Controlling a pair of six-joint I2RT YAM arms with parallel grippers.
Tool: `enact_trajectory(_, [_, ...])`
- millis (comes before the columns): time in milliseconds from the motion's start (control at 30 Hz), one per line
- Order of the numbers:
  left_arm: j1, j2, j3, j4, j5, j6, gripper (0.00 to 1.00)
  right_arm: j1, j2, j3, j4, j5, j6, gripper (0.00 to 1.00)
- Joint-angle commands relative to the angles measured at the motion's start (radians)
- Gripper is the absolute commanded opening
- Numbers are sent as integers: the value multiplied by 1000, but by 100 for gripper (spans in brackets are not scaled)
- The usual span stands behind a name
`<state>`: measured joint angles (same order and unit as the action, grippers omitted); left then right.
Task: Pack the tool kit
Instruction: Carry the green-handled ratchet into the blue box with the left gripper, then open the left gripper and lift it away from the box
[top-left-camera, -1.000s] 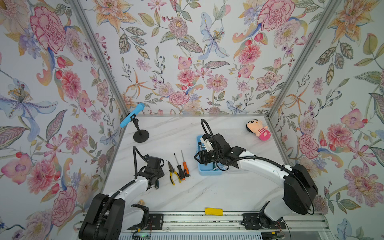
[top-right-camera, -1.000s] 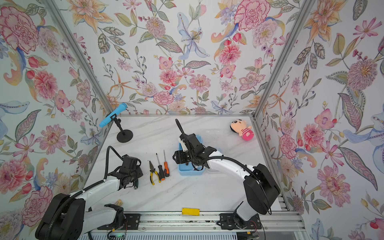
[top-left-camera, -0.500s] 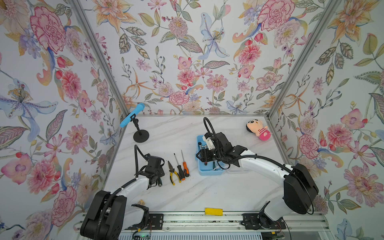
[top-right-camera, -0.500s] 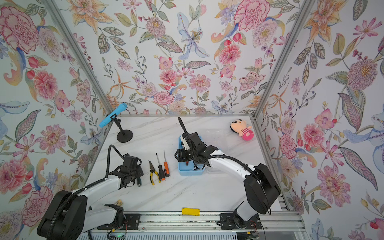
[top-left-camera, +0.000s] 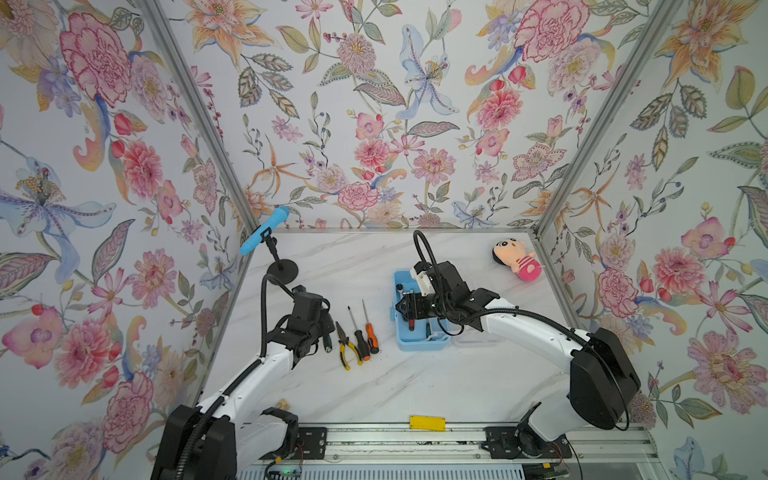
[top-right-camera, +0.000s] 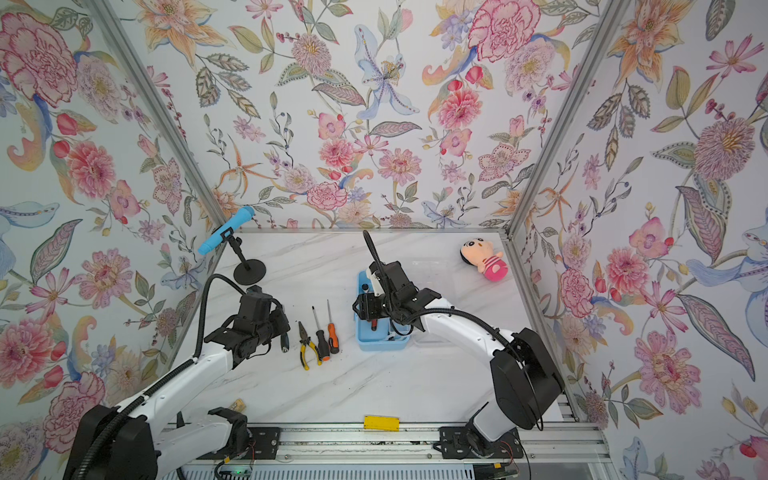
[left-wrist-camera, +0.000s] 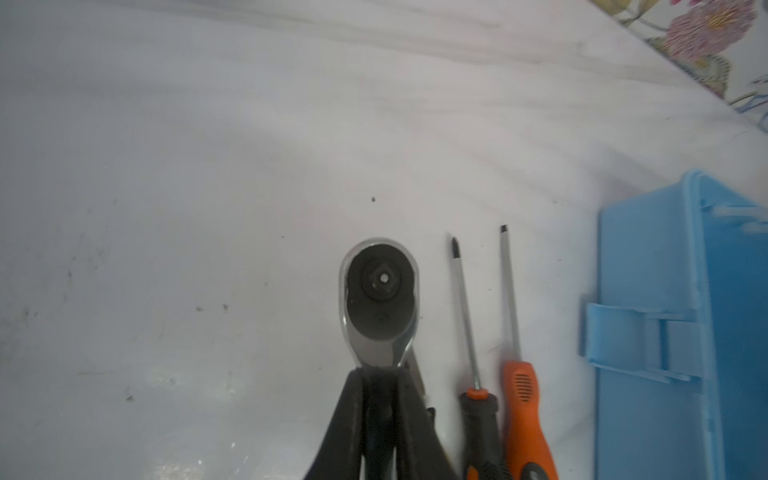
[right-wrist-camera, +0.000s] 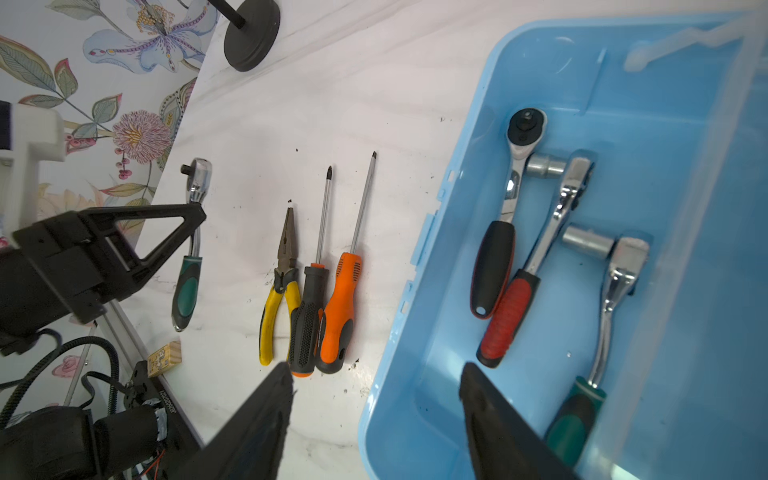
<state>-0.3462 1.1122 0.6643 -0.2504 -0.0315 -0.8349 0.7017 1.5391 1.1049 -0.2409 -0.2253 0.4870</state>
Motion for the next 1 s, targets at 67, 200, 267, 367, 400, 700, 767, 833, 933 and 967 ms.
enact_trajectory(67, [-180, 58, 210, 35, -23, -56, 0, -46, -101, -25, 29, 10, 18, 65])
enact_trajectory(200, [-333, 227, 372, 118, -52, -64, 0, -120, -164, -49, 28, 10, 31, 65])
enact_trajectory(267, [-380, 331, 452, 145, -54, -64, 0, -138, -192, -62, 28, 7, 33, 65])
enact_trajectory(367, [-413, 471, 531, 191, -37, -73, 0, -160, -233, -80, 16, 5, 29, 65])
enact_trajectory(400, [-416, 511, 548, 204, -31, -80, 0, -166, -246, -87, 10, 5, 27, 65])
enact_trajectory(700, [-416, 747, 680, 250, 21, -97, 0, -196, -303, -126, -2, 0, 18, 65])
enact_trajectory(767, [-418, 783, 691, 264, 35, -107, 0, -199, -302, -129, -2, -2, 19, 65])
enact_trajectory(833, [-418, 820, 705, 267, 42, -115, 0, -199, -300, -132, -1, -2, 17, 65])
enact_trajectory(933, [-418, 862, 720, 267, 44, -119, 0, -202, -304, -134, -3, -5, 16, 65])
enact_trajectory(967, [-418, 874, 727, 262, 46, -122, 0, -203, -304, -137, -3, -4, 15, 65])
